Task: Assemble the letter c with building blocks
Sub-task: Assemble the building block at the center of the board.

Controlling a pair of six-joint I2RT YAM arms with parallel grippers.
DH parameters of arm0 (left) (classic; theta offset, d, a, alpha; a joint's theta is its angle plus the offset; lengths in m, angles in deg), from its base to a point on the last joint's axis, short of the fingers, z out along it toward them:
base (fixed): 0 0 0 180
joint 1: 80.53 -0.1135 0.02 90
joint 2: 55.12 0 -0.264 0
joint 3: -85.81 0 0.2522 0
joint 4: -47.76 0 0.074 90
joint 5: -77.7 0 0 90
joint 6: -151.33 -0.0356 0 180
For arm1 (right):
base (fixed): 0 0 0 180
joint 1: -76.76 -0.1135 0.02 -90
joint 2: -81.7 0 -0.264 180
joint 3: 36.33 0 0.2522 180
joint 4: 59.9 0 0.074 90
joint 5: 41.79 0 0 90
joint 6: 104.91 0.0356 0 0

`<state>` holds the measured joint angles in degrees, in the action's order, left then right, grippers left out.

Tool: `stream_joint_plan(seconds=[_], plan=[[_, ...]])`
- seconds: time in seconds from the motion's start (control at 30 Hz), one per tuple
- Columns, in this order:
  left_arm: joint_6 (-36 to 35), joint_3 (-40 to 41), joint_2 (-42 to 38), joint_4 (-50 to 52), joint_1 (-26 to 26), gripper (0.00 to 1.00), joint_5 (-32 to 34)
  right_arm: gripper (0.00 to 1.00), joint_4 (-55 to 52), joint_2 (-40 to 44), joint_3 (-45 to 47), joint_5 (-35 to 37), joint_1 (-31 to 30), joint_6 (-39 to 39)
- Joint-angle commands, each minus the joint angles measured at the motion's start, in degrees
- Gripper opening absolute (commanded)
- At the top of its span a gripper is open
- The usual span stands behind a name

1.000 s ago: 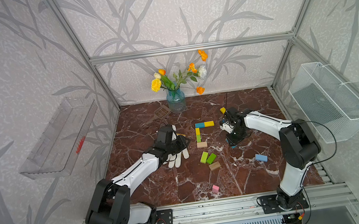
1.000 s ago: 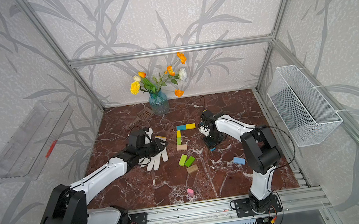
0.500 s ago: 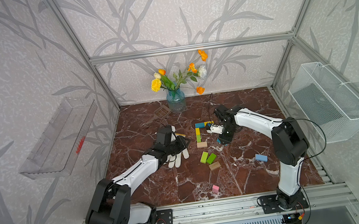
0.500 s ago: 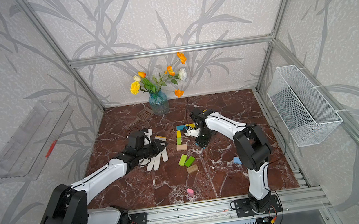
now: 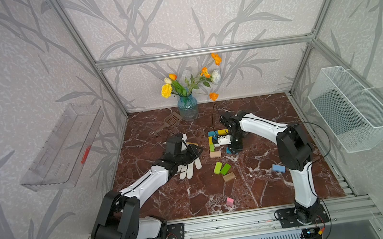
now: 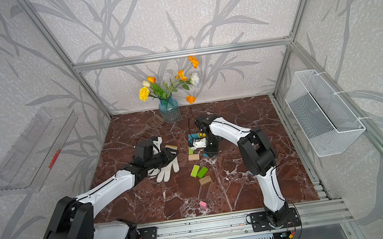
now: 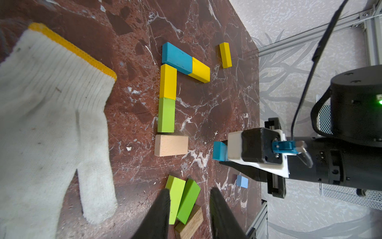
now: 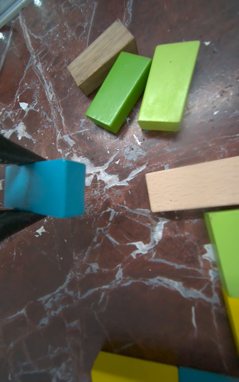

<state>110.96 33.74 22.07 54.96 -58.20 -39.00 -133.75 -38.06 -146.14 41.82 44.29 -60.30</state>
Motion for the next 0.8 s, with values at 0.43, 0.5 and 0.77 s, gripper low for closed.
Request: stream_joint_plan(seconds=[0.43, 0.5, 0.77], plan=[[0.81, 1.35, -0.72, -2.22, -0.87, 0.34, -0.99, 0.02, -0.67, -5.81, -1.95, 4.62, -3.22, -5.33], [0.84, 1.52, -0.85, -2.3, -0.88, 0.34, -0.9, 0.02, -0.22, -5.98, -2.36, 4.97, -3.22, -5.73], [1.0, 1.48, -0.64, -2.57, -0.97, 0.34, -1.08, 0.02, -0.01, -7.49, -5.14, 5.86, -3.3, -6.38]])
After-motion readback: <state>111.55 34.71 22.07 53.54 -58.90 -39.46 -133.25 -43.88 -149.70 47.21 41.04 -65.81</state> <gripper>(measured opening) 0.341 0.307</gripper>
